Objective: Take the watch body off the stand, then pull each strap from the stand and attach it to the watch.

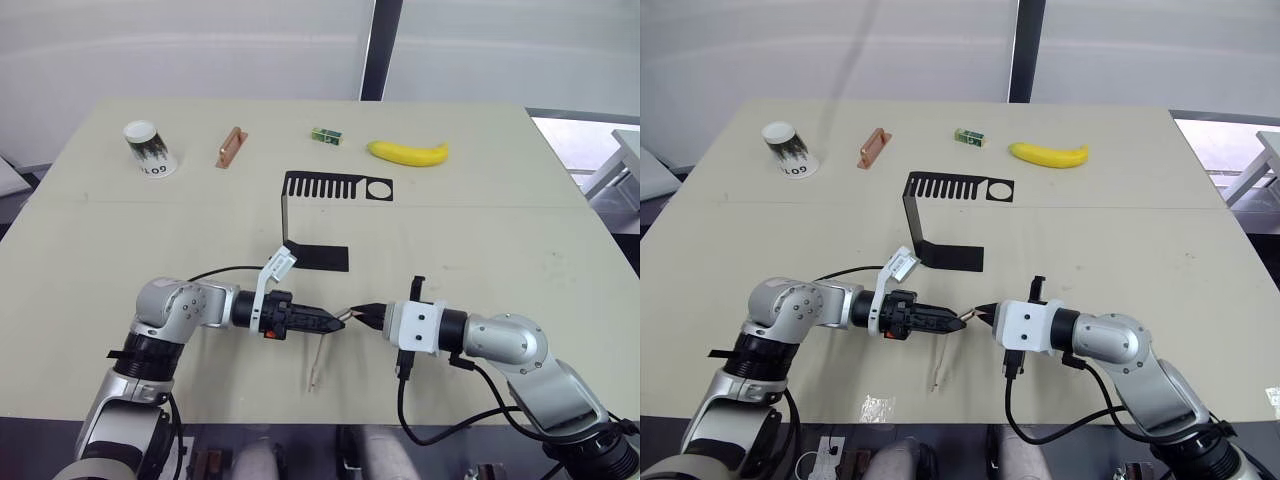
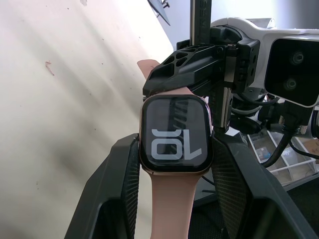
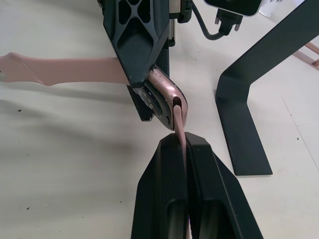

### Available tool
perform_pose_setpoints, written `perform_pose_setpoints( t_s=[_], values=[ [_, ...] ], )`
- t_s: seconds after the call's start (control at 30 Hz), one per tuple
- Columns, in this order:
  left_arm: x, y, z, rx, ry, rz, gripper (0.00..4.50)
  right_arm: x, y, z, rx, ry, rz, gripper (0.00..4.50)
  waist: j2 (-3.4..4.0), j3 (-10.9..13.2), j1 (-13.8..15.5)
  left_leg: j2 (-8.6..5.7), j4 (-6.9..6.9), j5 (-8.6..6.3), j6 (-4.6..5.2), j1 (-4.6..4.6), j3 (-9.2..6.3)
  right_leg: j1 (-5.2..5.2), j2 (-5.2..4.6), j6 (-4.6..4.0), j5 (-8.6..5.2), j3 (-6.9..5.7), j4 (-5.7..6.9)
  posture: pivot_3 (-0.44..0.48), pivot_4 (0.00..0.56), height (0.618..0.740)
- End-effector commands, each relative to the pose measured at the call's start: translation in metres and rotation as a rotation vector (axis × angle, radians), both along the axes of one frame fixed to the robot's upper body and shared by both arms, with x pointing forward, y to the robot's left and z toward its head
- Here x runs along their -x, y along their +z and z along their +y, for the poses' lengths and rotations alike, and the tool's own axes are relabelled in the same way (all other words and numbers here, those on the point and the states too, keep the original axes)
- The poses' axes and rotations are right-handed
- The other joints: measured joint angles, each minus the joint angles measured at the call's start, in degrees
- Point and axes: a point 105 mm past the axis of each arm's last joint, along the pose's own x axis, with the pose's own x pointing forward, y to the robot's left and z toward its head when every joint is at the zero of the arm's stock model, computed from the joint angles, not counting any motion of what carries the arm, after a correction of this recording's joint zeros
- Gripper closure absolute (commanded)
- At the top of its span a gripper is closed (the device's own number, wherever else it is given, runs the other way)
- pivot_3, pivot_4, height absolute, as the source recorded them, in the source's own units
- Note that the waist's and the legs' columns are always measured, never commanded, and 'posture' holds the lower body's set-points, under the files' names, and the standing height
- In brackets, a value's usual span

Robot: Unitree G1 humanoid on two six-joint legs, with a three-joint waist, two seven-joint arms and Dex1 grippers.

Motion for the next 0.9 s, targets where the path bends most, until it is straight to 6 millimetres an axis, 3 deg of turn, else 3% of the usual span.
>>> perform_pose_setpoints(
  t_s=[0.03,0.9],
  values=[
    [0.0168,0.0137,-0.0192,0.062,-0.117,-0.048,2.9,0.0111,0.0068,0.0175,-0.035,0.093,-0.012,4.5,0.0,0.0,0.0,0.0,0.0,0.0,0.0,0.0,0.0,0.0,0.0,0.0,0.0,0.0,0.0,0.0,0.15,0.74],
    [0.0175,0.0144,-0.0197,0.063,-0.118,-0.049,2.9,0.0116,0.0061,0.0206,-0.04,0.1,-0.005,4.5,0.0,0.0,0.0,0.0,0.01,0.0,0.0,0.0,0.0,0.0,0.0,0.0,0.0,0.0,0.01,0.0,0.15,0.74]
  ],
)
